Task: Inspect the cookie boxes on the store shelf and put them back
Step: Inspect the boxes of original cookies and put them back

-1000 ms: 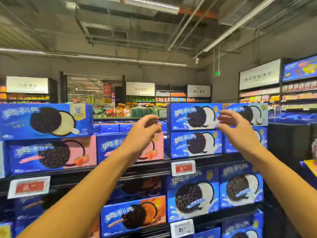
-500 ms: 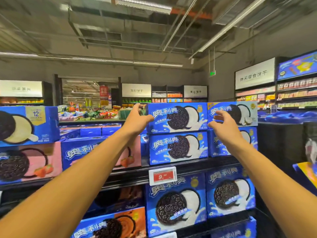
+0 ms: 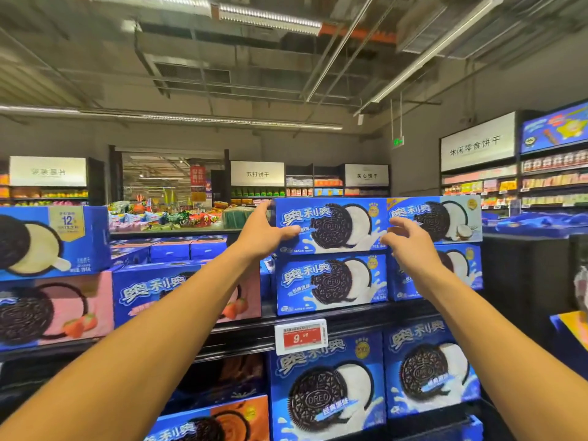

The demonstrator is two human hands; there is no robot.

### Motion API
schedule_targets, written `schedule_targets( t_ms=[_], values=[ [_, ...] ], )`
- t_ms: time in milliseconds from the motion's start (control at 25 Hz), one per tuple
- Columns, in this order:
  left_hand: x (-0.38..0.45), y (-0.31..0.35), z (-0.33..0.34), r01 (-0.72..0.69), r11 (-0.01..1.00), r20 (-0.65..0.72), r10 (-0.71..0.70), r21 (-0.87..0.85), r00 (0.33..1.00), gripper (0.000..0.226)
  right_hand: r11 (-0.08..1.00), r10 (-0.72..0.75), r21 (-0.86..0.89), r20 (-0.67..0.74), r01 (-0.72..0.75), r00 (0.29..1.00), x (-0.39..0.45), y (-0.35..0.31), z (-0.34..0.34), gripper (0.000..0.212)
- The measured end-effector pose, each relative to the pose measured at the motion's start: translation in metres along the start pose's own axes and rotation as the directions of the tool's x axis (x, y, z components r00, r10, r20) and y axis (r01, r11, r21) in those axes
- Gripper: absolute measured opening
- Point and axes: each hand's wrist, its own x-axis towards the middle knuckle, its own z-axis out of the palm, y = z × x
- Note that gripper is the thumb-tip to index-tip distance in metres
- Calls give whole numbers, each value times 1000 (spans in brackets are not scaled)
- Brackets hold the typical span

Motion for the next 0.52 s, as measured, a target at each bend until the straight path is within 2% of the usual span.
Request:
schedule_targets(
  t_ms=[200, 320, 520],
  values=[
    [-11, 6, -8, -102, 994, -60, 99, -35, 993, 59, 998, -42, 47, -33, 44, 999, -11, -7, 0, 47],
    [-24, 14, -20, -139, 988, -83, 134, -61, 987, 56, 987, -97, 130, -20, 98, 995, -24, -15, -2, 28],
    [-65, 16, -42, -112, 978, -50, 105, -176, 993, 37, 935, -154, 314, -66, 167, 986, -52, -23, -7, 3]
  ],
)
